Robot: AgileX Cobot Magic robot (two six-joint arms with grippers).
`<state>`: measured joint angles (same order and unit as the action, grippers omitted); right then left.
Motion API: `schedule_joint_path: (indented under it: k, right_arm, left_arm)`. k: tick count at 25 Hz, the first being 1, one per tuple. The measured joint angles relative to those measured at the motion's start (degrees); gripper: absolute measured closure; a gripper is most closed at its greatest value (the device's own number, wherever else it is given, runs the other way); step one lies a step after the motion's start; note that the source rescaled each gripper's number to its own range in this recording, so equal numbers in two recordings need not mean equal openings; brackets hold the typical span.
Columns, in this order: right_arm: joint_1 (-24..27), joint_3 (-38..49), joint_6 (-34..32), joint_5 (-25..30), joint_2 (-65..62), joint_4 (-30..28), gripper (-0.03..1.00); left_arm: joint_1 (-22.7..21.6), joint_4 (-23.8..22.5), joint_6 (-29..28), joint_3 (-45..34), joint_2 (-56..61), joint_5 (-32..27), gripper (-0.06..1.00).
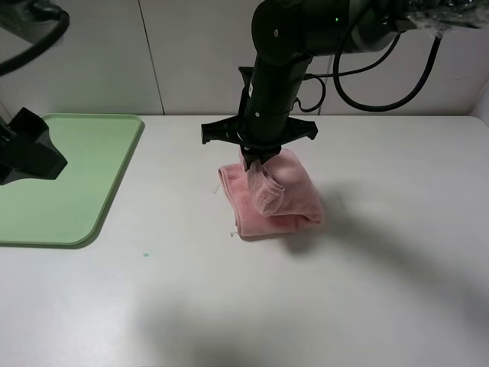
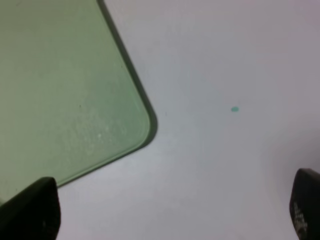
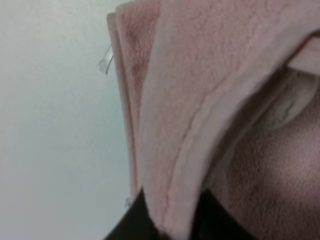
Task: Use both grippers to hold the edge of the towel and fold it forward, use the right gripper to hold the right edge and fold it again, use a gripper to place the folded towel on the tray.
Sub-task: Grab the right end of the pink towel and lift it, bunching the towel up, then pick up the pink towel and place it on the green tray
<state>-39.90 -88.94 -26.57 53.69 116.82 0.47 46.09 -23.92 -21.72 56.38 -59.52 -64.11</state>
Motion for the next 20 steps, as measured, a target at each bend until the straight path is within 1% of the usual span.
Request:
schedule_joint_path:
  k: [1, 3, 4, 5, 6, 8, 10, 16, 20]
  right_arm:
    - [-0.04, 0.0, 0.07, -0.05, 0.0, 0.0, 0.71]
    - [-0.26, 0.0, 0.55, -0.05, 0.0, -0.06, 0.42]
    - [-0.56, 0.0, 0.72, -0.3, 0.0, -0.47, 0.25]
    - [-0.94, 0.0, 0.92, -0.46, 0.0, -0.47, 0.13]
    - [-1.2, 0.0, 1.03, -0.73, 0.0, -0.47, 0.06]
    - [-1.74, 0.0, 1.15, -0.86, 0.0, -1.06, 0.0]
    - [-1.88, 0.0, 1.14, -0.86, 0.0, -1.54, -0.02]
    - [-1.88, 0.0, 1.14, -0.67, 0.0, -3.87, -0.03]
    - [-1.88, 0.0, 1.14, 0.25, 0.0, -6.64, -0.03]
  left_arm:
    - [0.0, 0.0, 0.06, 0.0, 0.0, 0.0, 0.04]
    - [0.0, 0.0, 0.06, 0.0, 0.0, 0.0, 0.04]
    - [0.0, 0.0, 0.06, 0.0, 0.0, 0.0, 0.04]
    - [0.0, 0.0, 0.06, 0.0, 0.0, 0.0, 0.04]
    - [0.0, 0.0, 0.06, 0.0, 0.0, 0.0, 0.04]
    - [0.0, 0.0, 0.06, 0.0, 0.0, 0.0, 0.04]
    - [0.0, 0.0, 0.06, 0.0, 0.0, 0.0, 0.04]
    - [0.0, 0.0, 0.06, 0.0, 0.0, 0.0, 0.04]
    - [0.0, 0.0, 0.11, 0.0, 0.0, 0.0, 0.04]
